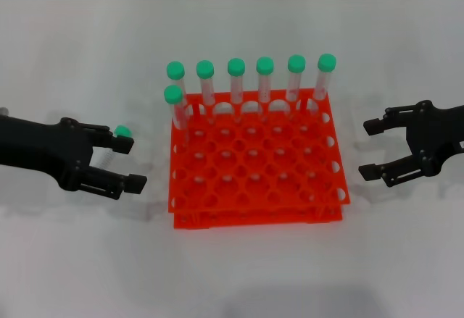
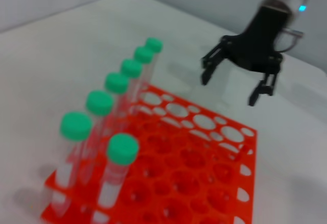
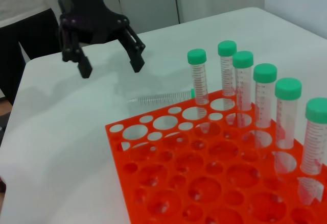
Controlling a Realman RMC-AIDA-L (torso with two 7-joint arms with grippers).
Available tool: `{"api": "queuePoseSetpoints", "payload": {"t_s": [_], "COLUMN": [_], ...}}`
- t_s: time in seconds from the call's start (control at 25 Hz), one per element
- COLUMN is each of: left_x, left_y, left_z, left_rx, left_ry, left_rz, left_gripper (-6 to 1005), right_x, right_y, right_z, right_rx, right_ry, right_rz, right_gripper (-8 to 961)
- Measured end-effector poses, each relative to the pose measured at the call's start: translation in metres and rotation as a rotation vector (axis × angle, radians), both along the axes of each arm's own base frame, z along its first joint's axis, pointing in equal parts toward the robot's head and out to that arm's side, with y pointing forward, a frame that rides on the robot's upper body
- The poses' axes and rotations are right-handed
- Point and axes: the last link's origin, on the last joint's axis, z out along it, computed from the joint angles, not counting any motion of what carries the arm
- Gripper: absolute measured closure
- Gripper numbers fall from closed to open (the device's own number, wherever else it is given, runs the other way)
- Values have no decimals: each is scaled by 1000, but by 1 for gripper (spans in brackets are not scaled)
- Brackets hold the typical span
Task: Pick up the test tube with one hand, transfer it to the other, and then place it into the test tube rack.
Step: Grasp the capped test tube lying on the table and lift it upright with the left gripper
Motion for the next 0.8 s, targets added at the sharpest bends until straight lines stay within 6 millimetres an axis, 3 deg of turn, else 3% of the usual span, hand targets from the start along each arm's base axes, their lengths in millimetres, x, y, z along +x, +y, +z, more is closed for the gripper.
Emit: {"api": "queuePoseSetpoints", "payload": {"t_s": [0.48, 0.8], "left_x": [30, 34], "left_y": [17, 36], "left_z": [11, 23], "left_rx": [-103, -39], "left_ry": [239, 458], "left_rz": [365, 572], "left_gripper": [124, 124], "right_x": [-3, -6], "right_y": [2, 4], "right_z": [0, 1], "right_rx": [1, 5], "right_ry": [-3, -6], "right_rz": [13, 30], "right_gripper": [89, 90]}}
